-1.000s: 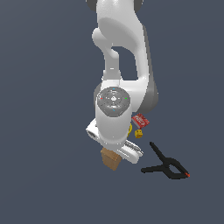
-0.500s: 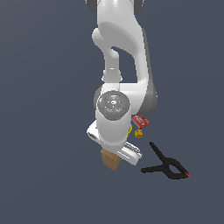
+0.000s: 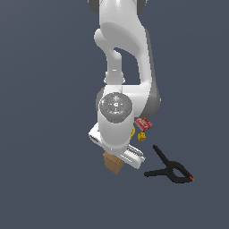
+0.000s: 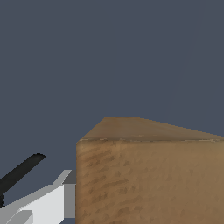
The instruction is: Pick up a designated object from a clutter of objects.
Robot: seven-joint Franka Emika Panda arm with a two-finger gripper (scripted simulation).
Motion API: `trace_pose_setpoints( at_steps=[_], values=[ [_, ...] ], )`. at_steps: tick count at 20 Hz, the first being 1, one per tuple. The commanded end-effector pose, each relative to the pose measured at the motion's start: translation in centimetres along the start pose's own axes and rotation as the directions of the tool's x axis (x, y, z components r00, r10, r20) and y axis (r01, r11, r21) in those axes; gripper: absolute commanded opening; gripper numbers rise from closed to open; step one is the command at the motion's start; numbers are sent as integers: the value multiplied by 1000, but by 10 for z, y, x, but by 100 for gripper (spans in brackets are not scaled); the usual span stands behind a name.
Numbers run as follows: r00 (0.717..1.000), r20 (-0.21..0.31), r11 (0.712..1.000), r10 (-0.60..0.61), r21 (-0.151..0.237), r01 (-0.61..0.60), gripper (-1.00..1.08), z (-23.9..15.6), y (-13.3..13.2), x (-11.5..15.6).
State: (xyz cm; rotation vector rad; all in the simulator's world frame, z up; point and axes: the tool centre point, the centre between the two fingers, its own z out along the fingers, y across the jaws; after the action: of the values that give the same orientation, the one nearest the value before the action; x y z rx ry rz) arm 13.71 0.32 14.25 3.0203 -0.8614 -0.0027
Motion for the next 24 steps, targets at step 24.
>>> trace_pose_setpoints(
  at_steps=[24],
  values=[
    [1000,-1,1000,-1,1,1,-100,-118,31,-96]
  ],
)
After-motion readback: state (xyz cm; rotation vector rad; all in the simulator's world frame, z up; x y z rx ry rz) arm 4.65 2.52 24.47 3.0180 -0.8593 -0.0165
